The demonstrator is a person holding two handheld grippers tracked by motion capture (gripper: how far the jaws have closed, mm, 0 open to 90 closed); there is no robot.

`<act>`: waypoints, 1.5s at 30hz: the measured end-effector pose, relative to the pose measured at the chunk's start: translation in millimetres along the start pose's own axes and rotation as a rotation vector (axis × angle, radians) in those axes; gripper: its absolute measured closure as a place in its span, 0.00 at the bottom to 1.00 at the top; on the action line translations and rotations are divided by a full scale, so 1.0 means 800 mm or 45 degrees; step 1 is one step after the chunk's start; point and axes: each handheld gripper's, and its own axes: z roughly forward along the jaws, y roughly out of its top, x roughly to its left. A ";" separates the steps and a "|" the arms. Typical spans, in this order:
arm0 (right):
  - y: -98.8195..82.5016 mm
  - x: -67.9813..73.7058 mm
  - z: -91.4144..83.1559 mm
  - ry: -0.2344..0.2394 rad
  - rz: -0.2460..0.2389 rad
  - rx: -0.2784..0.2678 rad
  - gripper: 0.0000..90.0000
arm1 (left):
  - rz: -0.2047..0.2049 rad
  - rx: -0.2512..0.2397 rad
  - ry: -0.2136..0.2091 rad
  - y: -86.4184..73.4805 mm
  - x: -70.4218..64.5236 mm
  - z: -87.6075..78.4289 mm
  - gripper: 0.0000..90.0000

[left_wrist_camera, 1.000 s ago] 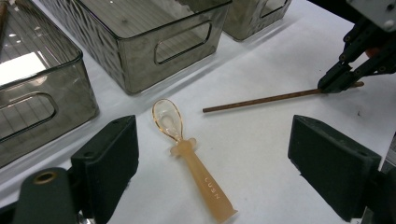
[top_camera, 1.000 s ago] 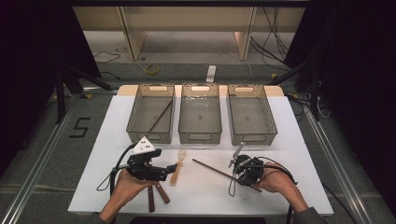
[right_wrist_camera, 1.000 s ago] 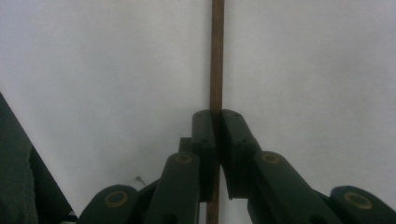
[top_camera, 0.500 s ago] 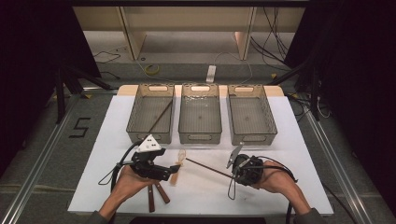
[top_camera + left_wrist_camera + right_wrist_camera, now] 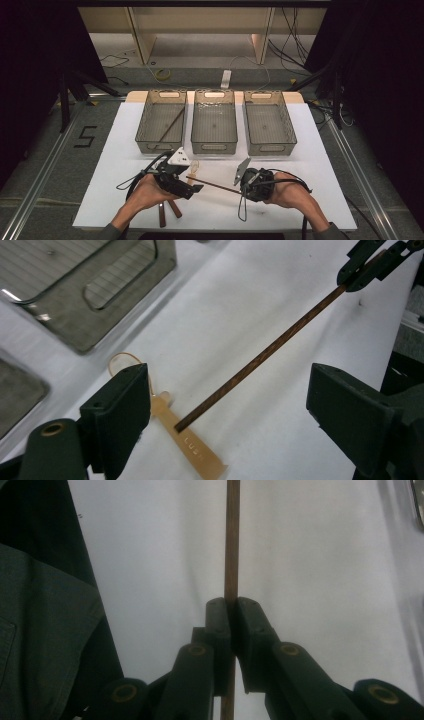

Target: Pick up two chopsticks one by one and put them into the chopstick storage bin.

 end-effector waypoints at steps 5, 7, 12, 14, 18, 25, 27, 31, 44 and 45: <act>0.007 0.005 -0.001 0.002 -0.038 -0.002 0.94 | 0.075 0.083 -0.052 0.008 -0.009 0.009 0.24; 0.009 0.008 -0.001 0.003 -0.039 0.000 0.94 | 0.110 0.107 -0.069 0.010 -0.013 0.012 0.26; 0.013 0.011 -0.002 0.003 -0.074 -0.001 0.94 | 0.166 0.164 -0.084 0.012 -0.020 0.022 0.33; 0.013 0.012 -0.002 0.005 -0.072 -0.014 0.94 | 0.196 0.182 -0.106 0.012 -0.022 0.023 0.37; 0.015 0.016 -0.004 -0.001 -0.084 -0.015 0.94 | 0.229 0.204 -0.133 0.012 -0.029 0.029 0.43; 0.017 0.020 -0.004 0.004 -0.127 -0.014 0.94 | 0.275 0.246 -0.152 0.012 -0.036 0.037 0.55; 0.017 0.020 -0.005 0.025 -0.131 -0.010 0.94 | 0.282 0.249 -0.159 0.012 -0.037 0.037 0.58; 0.017 0.022 -0.003 0.023 -0.135 -0.028 0.94 | 0.302 0.258 -0.165 0.012 -0.039 0.038 0.66; 0.015 0.025 -0.004 0.052 -0.181 -0.020 0.93 | 0.416 0.301 -0.231 0.008 -0.046 0.036 0.88; 0.014 0.024 -0.004 0.043 -0.193 -0.028 0.92 | 0.435 0.301 -0.245 0.007 -0.048 0.035 0.90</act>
